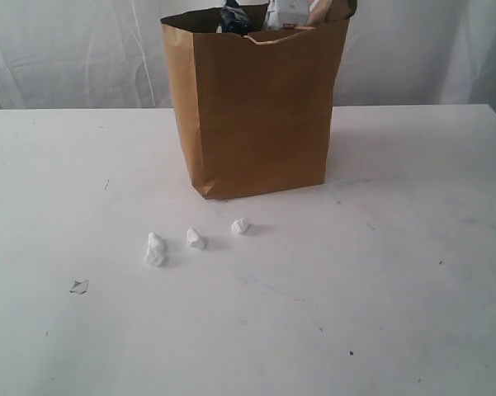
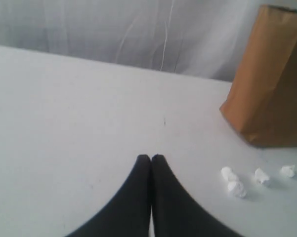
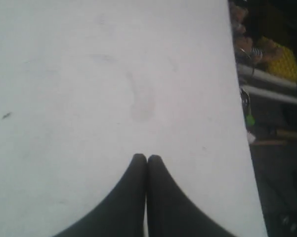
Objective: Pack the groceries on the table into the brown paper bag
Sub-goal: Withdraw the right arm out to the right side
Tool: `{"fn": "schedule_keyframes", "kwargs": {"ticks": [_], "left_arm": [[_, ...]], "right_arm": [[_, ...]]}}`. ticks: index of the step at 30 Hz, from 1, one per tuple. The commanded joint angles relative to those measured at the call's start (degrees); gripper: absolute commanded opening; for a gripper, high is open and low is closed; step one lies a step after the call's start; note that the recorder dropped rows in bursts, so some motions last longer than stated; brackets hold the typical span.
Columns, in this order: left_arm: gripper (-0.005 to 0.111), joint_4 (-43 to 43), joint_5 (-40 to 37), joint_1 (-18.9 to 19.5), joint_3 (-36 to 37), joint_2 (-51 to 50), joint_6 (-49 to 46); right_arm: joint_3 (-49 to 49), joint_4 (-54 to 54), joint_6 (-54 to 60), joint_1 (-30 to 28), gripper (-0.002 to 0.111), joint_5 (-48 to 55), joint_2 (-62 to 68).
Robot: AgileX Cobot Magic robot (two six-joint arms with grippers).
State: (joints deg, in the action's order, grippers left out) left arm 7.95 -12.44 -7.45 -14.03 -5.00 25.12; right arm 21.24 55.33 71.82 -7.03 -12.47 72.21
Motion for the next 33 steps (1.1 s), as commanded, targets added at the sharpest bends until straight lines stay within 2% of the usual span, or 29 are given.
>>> {"fn": "schedule_keyframes", "kwargs": {"ticks": [1,6,8,10,11,12,13,15,17,18,19,20,21,23,24,25,27,28,30,31,33], "left_arm": [[0.0,-0.3,-9.4,0.0,0.4,0.3,3.7],[0.0,-0.2,-10.0,0.0,0.4,0.3,7.8],[0.0,-0.2,-10.0,0.0,0.4,0.3,7.8],[0.0,-0.2,-10.0,0.0,0.4,0.3,7.8],[0.0,-0.2,-10.0,0.0,0.4,0.3,7.8],[0.0,-0.2,-10.0,0.0,0.4,0.3,7.8],[0.0,-0.2,-10.0,0.0,0.4,0.3,7.8],[0.0,-0.2,-10.0,0.0,0.4,0.3,7.8],[0.0,-0.2,-9.9,0.0,0.4,0.3,7.8],[0.0,-0.2,-9.9,0.0,0.4,0.3,7.8],[0.0,-0.2,-9.9,0.0,0.4,0.3,7.8],[0.0,-0.1,-9.8,0.0,0.4,0.3,7.8],[0.0,0.1,-9.7,0.0,0.4,0.3,7.8],[0.0,0.0,-8.7,0.0,0.4,0.3,7.6],[0.0,1.5,-5.4,0.0,0.4,0.3,7.6],[0.0,3.0,-0.9,0.0,0.4,0.3,7.6],[0.0,10.3,22.9,0.1,0.2,-2.5,6.8],[0.0,9.7,28.4,0.4,-0.6,-5.5,5.9],[0.0,4.9,28.4,1.4,-4.0,-14.6,5.9],[0.0,-0.9,26.1,1.9,-6.8,-22.3,5.9],[0.0,2.5,13.1,1.5,-14.5,-38.5,4.5]], "right_arm": [[-0.6,18.6,-18.0,-0.4,0.0,-15.0,0.0],[-0.6,32.5,-47.2,-0.4,0.0,-31.6,-1.8],[-0.6,36.1,-66.2,-0.4,0.0,-32.1,-3.9],[-0.6,35.2,-85.0,-0.4,0.0,-28.9,-6.1],[-0.6,31.2,-93.2,-0.4,0.0,-27.2,-7.4],[-0.6,25.1,-96.6,-0.4,0.0,-26.7,-8.6],[-0.6,14.1,-96.4,-0.4,0.0,-27.4,-9.8],[-0.6,-13.8,-86.4,-0.4,0.0,-32.3,-11.7],[0.1,-34.1,-79.1,-0.4,0.0,-32.1,-13.5],[1.9,-46.7,-73.4,-0.4,0.0,-24.2,-15.2],[3.1,-50.3,-69.3,-0.4,0.0,-17.8,-16.1],[4.6,-53.8,-60.4,-0.4,0.0,-6.4,-16.7],[4.7,-53.9,-56.0,-0.4,0.0,-0.6,-16.7],[4.7,-53.9,-46.0,-0.4,0.0,18.7,-16.3],[4.2,-53.9,-45.1,-0.4,0.0,29.7,-15.2],[3.6,-53.5,-45.7,-0.4,0.0,34.1,-14.6],[3.1,-48.3,-54.5,-0.3,0.0,41.9,-13.3],[3.2,-46.5,-55.1,-0.3,0.0,44.6,-13.1],[3.9,-45.9,-55.1,-0.3,0.0,49.8,-13.1],[4.1,-45.8,-55.1,-0.3,0.0,50.1,-13.1],[4.1,-45.5,-55.1,-0.3,0.0,48.7,-13.1]]}}
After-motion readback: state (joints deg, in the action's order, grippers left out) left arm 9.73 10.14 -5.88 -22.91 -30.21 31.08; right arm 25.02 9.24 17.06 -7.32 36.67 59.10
